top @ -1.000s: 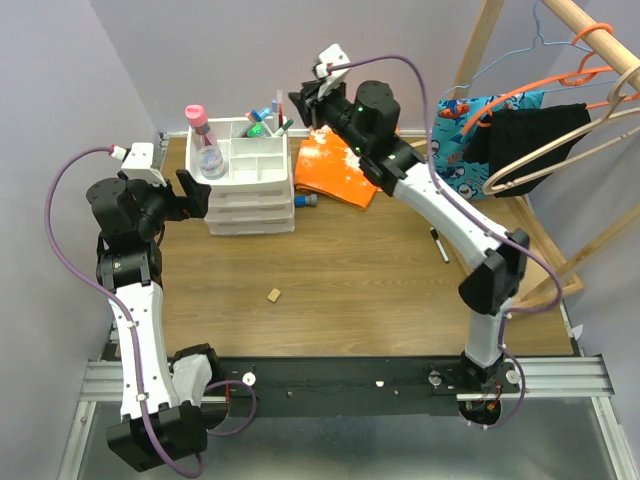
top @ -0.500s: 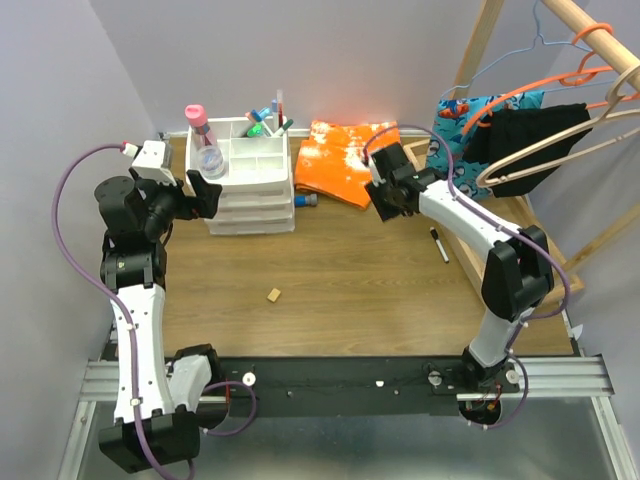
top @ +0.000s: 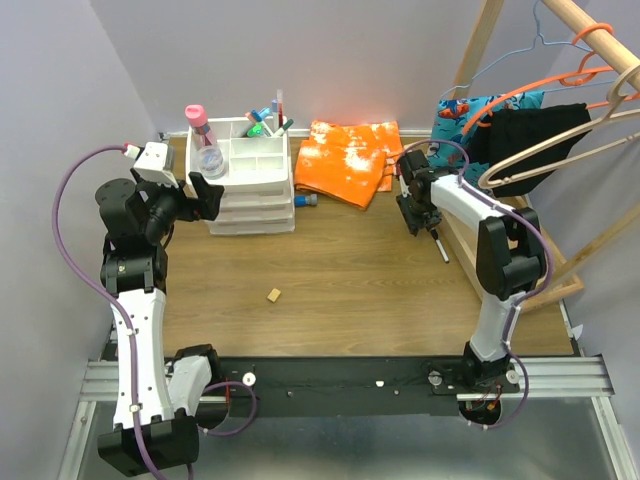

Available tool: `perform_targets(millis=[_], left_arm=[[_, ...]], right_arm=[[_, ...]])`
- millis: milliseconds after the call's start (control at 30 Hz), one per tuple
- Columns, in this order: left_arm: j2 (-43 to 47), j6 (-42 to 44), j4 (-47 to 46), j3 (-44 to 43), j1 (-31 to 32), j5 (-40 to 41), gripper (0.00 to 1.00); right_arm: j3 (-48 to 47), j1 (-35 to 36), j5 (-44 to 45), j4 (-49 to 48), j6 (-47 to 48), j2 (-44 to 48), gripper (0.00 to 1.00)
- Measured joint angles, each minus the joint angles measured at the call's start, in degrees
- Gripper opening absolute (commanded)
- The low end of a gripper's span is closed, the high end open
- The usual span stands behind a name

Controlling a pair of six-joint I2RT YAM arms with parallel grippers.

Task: Sort the stationery into containers
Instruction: Pick up the pen from the center of the board.

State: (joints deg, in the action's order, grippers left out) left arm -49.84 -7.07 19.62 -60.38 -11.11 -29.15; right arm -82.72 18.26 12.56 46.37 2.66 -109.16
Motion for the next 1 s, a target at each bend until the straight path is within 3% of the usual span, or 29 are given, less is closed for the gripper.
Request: perform_targets(millis=[433,867,967,1000], left_arm=[[0.1,0.3,0.0,0.9,0.0,0.0,0.99],[0.1,0.3,0.0,1.2,-0.2,0.0,0.99],[0.1,0.3,0.0,1.3,-0.4,0.0,0.99],[0.1,0.2,0.0,1.3,-0.5,0.0,0.99]], right_arm=[[-2.2,-1.9,3.9,-0.3,1.1,-4.5,0.50],[-2.5,-5.5,2.3,-0.4,1.0,-7.0,0.53],[-3.7,-6.1,1.2,-0.3,1.3,-8.5,0.50],[-4.2,-6.2,0.5,-0.2,1.4,-8.8,0.44]])
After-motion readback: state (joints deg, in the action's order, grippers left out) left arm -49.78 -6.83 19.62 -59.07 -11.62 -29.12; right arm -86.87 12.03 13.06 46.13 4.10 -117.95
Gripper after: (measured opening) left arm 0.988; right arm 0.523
